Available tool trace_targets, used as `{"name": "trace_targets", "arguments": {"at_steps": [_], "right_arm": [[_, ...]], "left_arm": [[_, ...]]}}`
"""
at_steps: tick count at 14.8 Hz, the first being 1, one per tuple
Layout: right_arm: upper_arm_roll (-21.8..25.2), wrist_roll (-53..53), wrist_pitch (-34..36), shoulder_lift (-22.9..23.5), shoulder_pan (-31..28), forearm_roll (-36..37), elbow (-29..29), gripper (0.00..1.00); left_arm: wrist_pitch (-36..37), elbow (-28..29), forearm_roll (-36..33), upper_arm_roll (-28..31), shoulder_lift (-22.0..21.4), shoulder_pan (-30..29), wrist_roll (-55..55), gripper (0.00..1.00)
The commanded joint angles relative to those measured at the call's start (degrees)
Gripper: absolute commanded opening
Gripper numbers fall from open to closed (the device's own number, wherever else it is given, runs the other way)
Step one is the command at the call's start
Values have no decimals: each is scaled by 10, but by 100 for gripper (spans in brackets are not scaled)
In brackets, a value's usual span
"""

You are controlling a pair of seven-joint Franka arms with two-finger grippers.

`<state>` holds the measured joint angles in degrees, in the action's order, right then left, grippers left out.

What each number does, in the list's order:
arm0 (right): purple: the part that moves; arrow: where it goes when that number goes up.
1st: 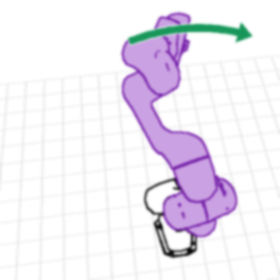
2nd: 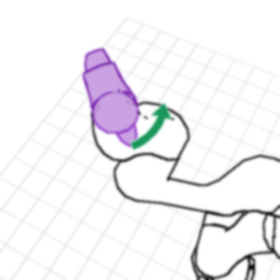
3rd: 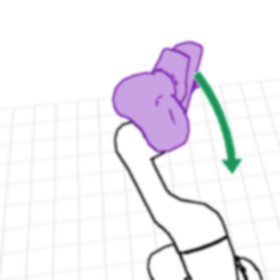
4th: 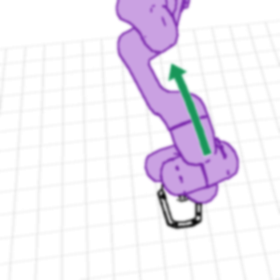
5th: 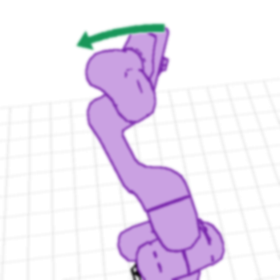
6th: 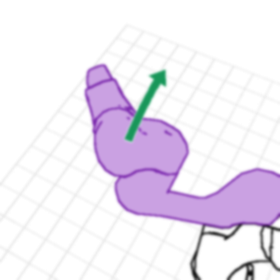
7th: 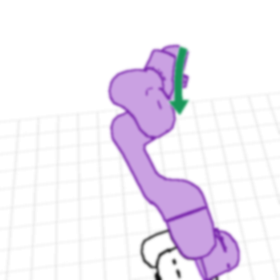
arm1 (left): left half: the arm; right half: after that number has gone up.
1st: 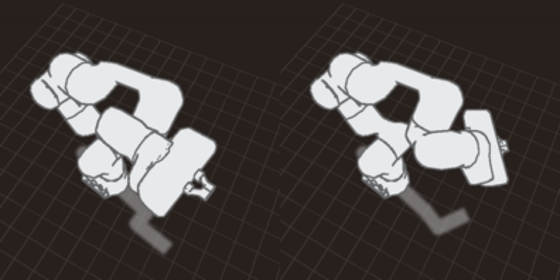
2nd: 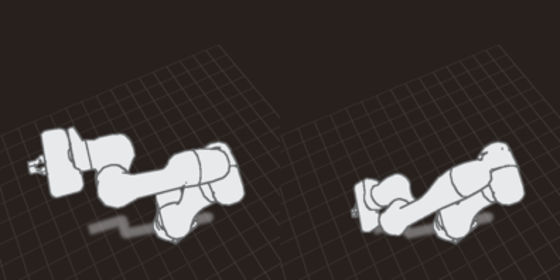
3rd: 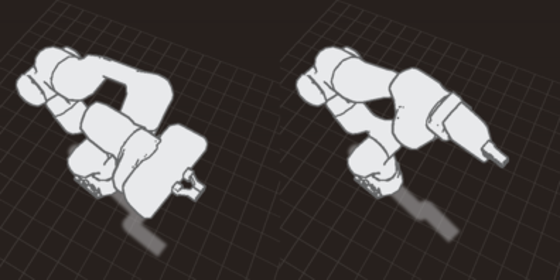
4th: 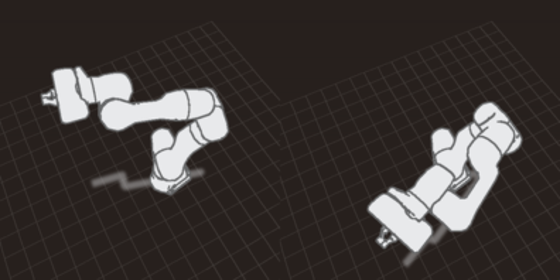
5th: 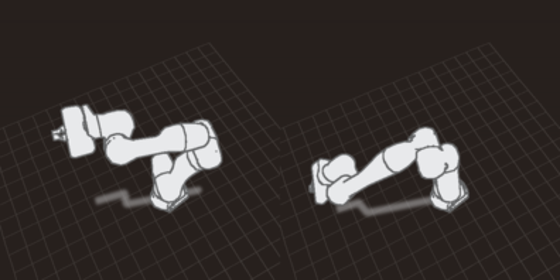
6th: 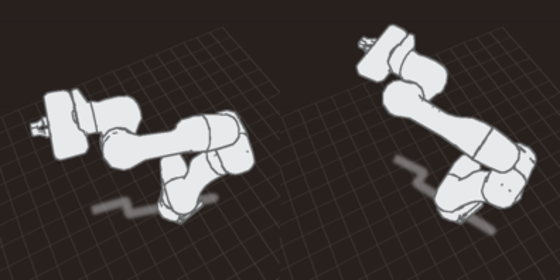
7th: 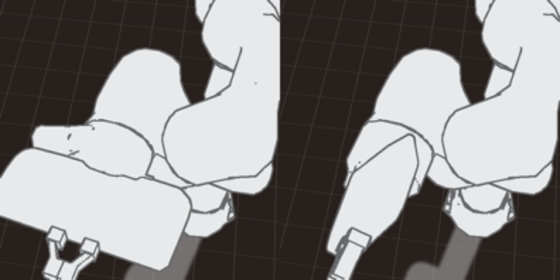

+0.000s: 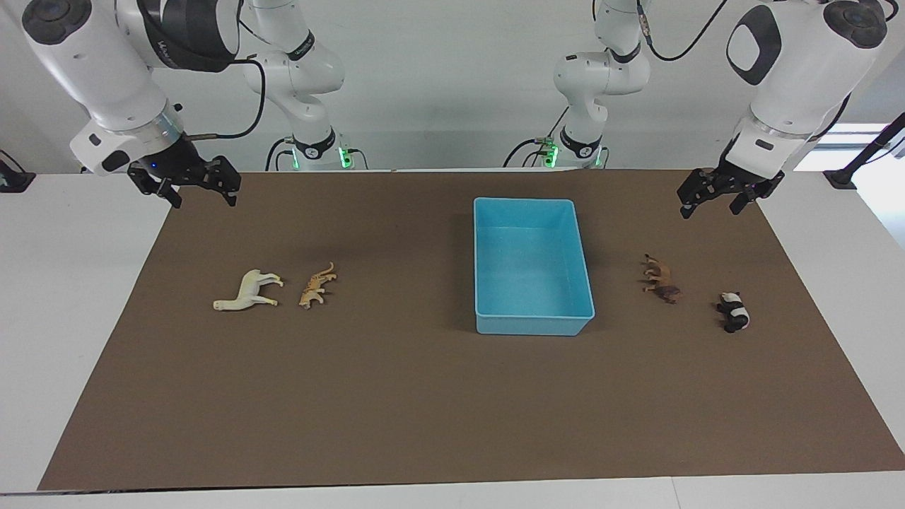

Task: Put all toys into storage box
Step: 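Reach the left gripper to the brown horse while the right gripper reaches the cream horse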

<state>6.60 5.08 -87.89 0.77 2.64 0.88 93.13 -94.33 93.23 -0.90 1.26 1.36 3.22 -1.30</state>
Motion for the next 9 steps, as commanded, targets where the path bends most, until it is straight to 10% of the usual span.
{"name": "trace_targets", "arguments": {"at_steps": [1,9], "right_arm": [[-5,10,1,-10,-7,7,10,100],[-6,-2,-86,-17,0,6,56,100]], "left_arm": [[-8,9,-6,1,-7,-1,-5,100],[-197,154,-7,1,-44,-45,4,100]]}}
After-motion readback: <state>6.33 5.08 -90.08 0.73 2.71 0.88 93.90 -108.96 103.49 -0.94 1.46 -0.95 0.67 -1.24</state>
